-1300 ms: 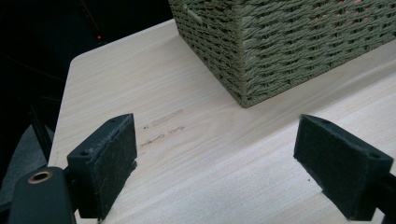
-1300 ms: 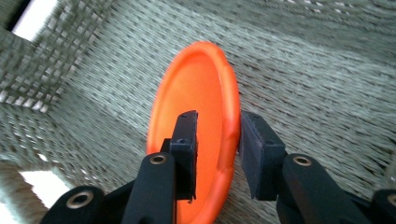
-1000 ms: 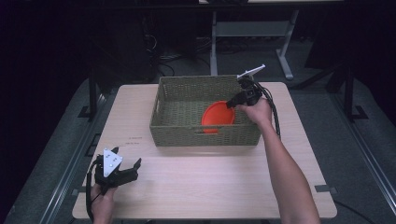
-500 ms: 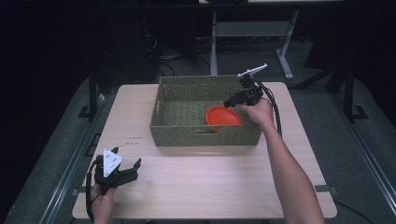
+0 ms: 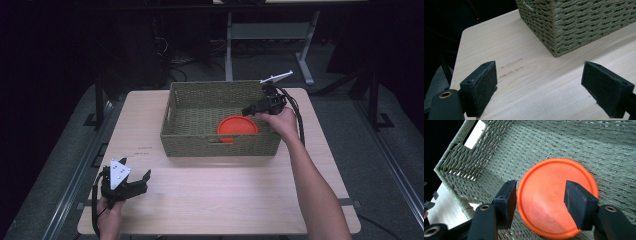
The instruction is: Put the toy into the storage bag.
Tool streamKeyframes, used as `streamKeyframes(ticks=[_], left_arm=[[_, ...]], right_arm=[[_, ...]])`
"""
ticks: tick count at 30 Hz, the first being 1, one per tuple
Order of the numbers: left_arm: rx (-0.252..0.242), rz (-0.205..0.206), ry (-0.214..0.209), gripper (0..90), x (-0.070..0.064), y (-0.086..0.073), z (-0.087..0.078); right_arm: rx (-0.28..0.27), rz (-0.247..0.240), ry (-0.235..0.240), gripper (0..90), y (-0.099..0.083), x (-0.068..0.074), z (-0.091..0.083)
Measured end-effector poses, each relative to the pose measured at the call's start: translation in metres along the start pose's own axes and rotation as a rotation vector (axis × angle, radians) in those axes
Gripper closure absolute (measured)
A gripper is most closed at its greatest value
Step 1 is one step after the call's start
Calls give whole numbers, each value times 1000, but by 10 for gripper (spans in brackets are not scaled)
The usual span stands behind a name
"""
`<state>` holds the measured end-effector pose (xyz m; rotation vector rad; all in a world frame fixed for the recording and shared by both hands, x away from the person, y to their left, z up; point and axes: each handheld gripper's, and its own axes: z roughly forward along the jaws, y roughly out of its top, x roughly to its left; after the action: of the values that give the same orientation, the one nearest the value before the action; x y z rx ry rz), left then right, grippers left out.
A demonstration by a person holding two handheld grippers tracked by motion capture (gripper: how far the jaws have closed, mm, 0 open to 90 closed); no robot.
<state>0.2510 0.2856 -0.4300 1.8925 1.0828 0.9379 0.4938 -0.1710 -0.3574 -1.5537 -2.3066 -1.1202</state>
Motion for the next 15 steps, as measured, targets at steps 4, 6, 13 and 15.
streamKeyframes(ticks=[4,6,13,15], left_arm=[[-1,-2,1,127,0,0,-1],[3,-2,1,127,0,0,-1],[9,1,4,127,0,0,0],[6,1,5,127,0,0,0]], right_arm=[[-6,-6,6,410,-1,2,-1],[-3,-9,9,406,-2,4,-1],[-39,-17,87,380,-2,14,-15],[-32,-17,80,364,-3,12,-17]])
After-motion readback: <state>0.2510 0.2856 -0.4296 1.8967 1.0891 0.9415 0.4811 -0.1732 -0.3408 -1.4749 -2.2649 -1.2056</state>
